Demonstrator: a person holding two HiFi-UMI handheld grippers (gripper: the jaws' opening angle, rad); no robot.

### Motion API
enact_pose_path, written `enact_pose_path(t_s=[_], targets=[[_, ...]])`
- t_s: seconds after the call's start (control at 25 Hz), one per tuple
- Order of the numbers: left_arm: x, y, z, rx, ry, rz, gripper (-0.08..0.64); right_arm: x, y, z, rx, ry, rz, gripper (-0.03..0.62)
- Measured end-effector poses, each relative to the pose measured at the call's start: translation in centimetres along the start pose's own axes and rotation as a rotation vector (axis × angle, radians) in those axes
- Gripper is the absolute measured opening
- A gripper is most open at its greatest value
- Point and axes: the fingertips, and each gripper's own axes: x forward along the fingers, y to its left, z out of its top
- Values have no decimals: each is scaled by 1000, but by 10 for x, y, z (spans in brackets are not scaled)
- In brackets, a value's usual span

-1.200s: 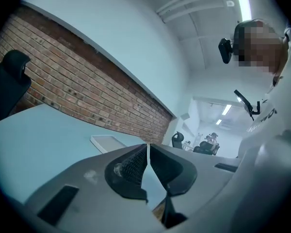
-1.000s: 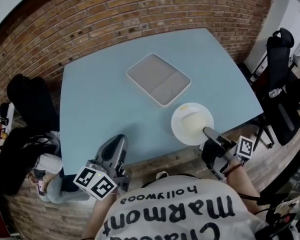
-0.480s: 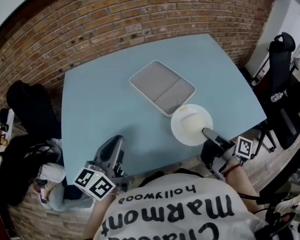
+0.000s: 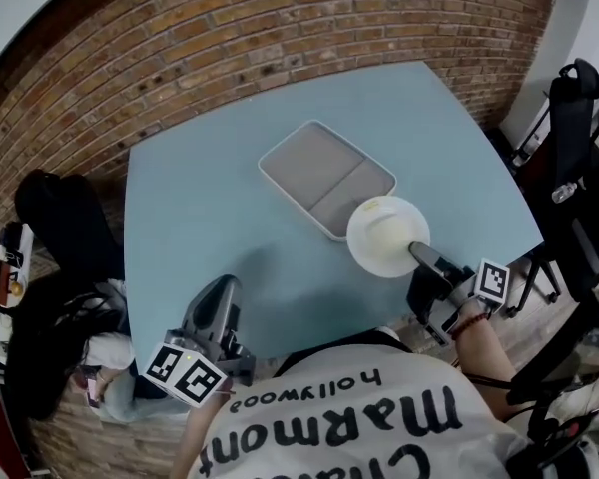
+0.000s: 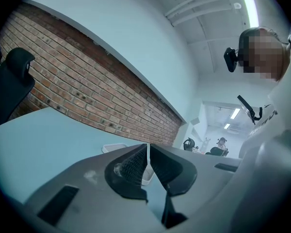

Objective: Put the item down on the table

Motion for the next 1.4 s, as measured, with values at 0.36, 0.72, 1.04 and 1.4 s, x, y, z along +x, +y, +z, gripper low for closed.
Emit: enact_pose_path(t_s=[0.36, 0.72, 1.04, 1.4], targets=[[-2, 5, -14, -56, -43, 195, 23, 44, -25, 54, 8, 113, -50, 51], [9, -20, -26, -72, -51, 328, 23, 77, -53, 93, -6, 243, -128, 51], [-15, -31, -37, -80, -61, 452, 23, 115, -80, 93, -43, 328, -195, 51], [-58, -27, -12, -32, -107, 598, 23, 140, -90, 66, -281, 498, -270, 51]])
